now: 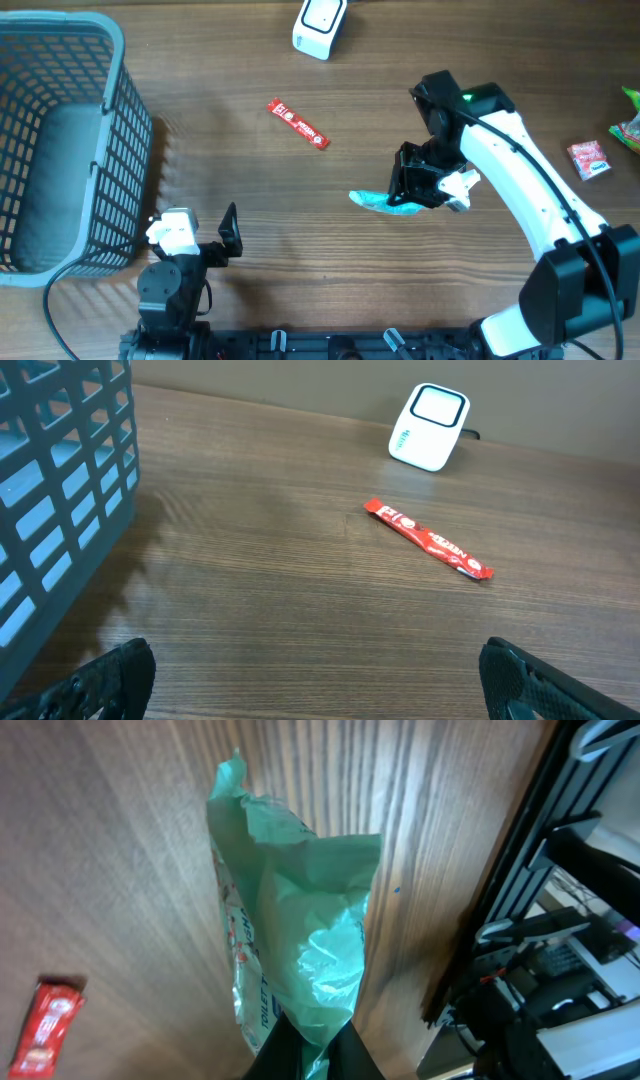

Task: Scan the item barcode
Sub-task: 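Raise the wipes pack up to the white scanner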

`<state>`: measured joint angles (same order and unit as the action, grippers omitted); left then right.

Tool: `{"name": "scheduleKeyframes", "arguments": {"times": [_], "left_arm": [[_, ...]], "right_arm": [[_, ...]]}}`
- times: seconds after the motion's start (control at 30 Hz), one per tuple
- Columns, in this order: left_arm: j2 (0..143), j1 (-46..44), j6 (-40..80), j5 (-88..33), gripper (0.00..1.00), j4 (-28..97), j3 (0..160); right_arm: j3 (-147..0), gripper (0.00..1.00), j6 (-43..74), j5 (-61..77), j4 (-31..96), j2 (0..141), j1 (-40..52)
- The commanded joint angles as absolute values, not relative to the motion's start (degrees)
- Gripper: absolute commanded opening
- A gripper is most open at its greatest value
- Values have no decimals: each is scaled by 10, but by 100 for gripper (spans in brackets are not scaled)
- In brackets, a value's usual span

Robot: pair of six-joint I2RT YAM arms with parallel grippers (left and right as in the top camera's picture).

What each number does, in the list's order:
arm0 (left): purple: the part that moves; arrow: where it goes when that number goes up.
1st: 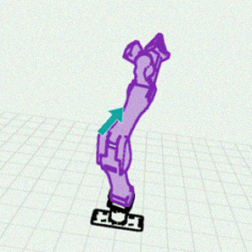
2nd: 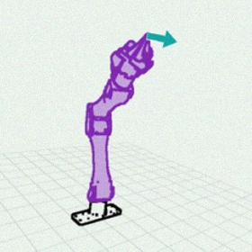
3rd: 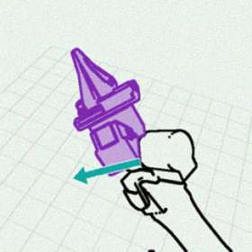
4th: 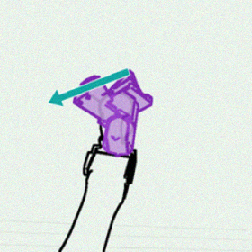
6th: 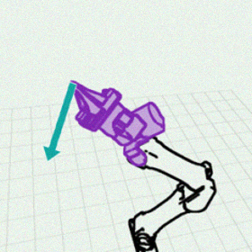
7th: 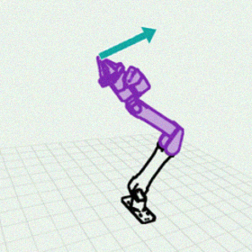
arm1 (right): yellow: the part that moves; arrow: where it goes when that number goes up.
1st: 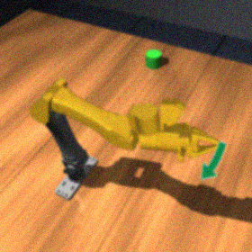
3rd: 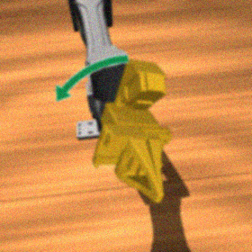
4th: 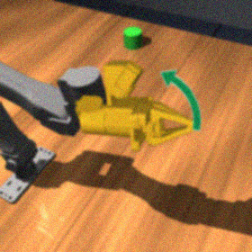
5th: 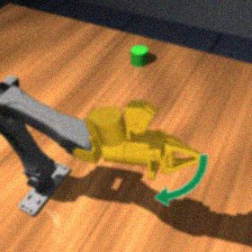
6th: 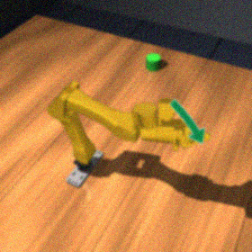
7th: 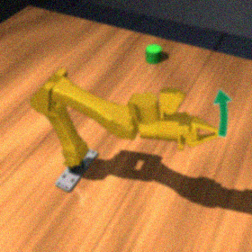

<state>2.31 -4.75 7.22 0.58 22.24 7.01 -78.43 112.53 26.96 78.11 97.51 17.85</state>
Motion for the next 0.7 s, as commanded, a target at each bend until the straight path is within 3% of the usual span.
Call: {"name": "scheduleKeyframes", "arguments": {"times": [0.0, 0.23, 0.3, 0.37, 0.47, 0.53, 0.67], "left_arm": [[19, -47, 78, 9, 100, 220, 67], [19, -47, 78, 9, 100, 220, 67], [19, -47, 78, 9, 100, 220, 67], [19, -47, 78, 9, 100, 220, 67], [19, -47, 78, 9, 100, 220, 67], [19, -47, 78, 9, 100, 220, 67], [19, -47, 78, 9, 100, 220, 67]], "right_arm": [[-783, 4, 1184, 254, 792, 990, 181], [-783, 4, 1178, 241, 779, 990, 181], [-783, 4, 1100, 221, 721, 990, 181], [-783, 4, 970, 205, 614, 990, 181], [-783, 4, 694, 220, 355, 990, 182], [-783, 4, 641, 207, 238, 990, 183], [-783, 4, 649, -51, 102, 998, 203]]}}
